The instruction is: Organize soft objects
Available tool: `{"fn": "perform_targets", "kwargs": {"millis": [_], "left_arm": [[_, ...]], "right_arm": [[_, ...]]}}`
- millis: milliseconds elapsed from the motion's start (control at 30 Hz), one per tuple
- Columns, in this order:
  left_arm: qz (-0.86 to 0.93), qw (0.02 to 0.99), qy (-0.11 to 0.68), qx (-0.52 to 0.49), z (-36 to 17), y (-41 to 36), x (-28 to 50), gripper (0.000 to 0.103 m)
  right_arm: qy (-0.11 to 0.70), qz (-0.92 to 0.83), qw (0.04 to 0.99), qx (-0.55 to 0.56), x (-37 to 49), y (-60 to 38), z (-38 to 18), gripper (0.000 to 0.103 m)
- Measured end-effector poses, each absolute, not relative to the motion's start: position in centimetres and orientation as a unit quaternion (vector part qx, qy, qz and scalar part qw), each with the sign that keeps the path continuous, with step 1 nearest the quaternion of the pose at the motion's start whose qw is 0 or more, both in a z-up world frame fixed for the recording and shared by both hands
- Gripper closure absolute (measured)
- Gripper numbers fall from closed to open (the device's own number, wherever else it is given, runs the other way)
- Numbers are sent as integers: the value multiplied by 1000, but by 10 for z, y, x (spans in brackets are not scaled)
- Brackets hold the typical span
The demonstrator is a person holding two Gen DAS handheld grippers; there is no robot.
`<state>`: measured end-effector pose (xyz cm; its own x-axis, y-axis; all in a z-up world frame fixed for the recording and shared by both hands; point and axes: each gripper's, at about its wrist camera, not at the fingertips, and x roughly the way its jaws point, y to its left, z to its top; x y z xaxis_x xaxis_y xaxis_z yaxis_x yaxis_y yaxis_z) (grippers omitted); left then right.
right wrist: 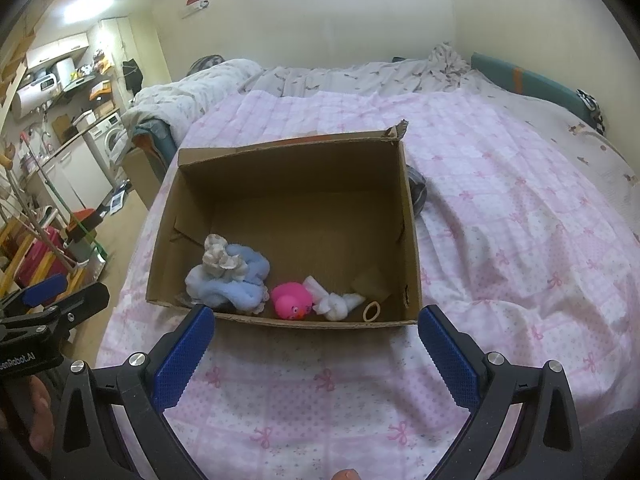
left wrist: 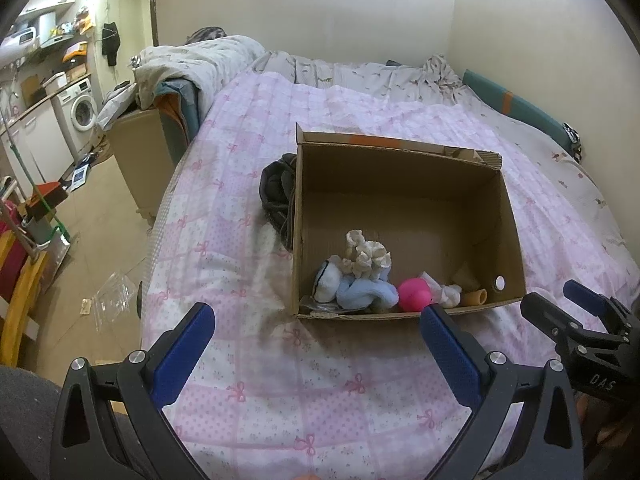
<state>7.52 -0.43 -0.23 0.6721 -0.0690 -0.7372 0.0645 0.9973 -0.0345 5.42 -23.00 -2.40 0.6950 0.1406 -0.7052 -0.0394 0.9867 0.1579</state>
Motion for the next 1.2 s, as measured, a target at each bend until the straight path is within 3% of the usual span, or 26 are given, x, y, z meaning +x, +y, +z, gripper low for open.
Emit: {"fn": "perform_targets", "kwargs": {"millis": [1200], "left_arm": [[-35, 914, 403, -3, -4, -4, 75, 1]], "right_arm": [[383, 50, 920, 68, 56, -232, -21, 0]]}}
